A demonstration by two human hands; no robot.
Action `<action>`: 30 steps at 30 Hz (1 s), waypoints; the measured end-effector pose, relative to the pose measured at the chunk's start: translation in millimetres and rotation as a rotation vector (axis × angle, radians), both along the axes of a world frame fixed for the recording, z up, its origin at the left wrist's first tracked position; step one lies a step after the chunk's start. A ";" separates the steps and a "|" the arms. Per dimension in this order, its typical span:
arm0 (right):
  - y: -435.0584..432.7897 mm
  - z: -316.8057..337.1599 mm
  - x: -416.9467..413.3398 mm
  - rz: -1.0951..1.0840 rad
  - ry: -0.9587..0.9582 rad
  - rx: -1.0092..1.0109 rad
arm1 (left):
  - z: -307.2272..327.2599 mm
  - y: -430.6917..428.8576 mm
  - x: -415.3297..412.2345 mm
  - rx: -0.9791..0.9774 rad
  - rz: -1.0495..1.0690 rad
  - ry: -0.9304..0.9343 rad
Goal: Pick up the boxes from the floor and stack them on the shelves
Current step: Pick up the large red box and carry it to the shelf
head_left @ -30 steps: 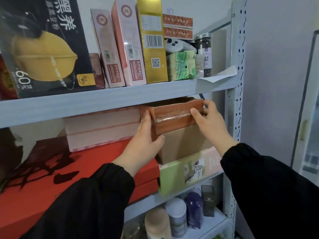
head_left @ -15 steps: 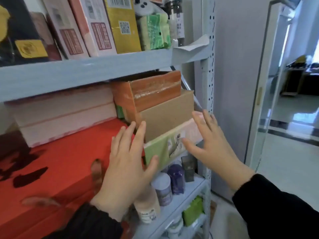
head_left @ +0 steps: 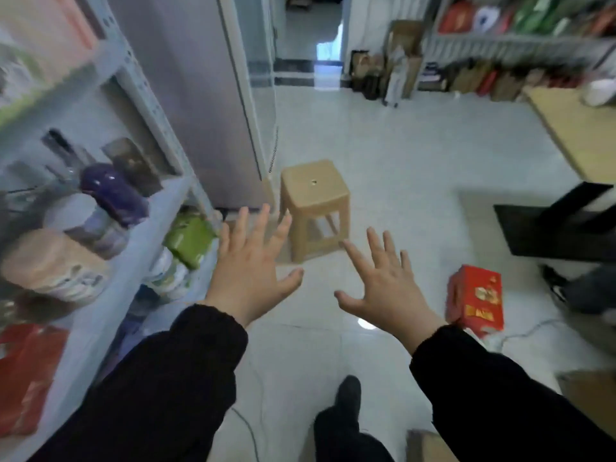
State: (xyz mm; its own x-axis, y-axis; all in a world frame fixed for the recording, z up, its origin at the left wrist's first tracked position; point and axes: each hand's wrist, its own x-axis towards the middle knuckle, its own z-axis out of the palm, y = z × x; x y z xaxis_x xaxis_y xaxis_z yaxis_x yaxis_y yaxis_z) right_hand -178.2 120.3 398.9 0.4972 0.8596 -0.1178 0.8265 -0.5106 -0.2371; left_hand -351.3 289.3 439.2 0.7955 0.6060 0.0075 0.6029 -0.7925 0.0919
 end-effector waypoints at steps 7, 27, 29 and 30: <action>-190.0 -66.1 67.2 -0.447 0.139 -0.134 | -68.0 -114.8 139.2 -0.130 -0.328 0.184; -369.4 -114.0 245.4 -1.061 0.410 -0.059 | -115.5 -264.8 444.3 -0.166 -0.703 0.367; -362.8 -123.2 269.3 -1.100 0.445 -0.058 | -123.0 -261.3 479.5 -0.169 -0.730 0.379; -358.1 -126.8 282.6 -1.121 0.461 -0.058 | -127.5 -258.7 498.6 -0.176 -0.746 0.390</action>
State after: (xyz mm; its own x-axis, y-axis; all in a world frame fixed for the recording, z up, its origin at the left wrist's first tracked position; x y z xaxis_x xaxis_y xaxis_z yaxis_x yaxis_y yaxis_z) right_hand 104.4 -237.8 272.1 0.8632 -0.0329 -0.5039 -0.2365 -0.9079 -0.3460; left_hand 147.3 30.5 311.7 0.9122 -0.1103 -0.3945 -0.0564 -0.9877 0.1457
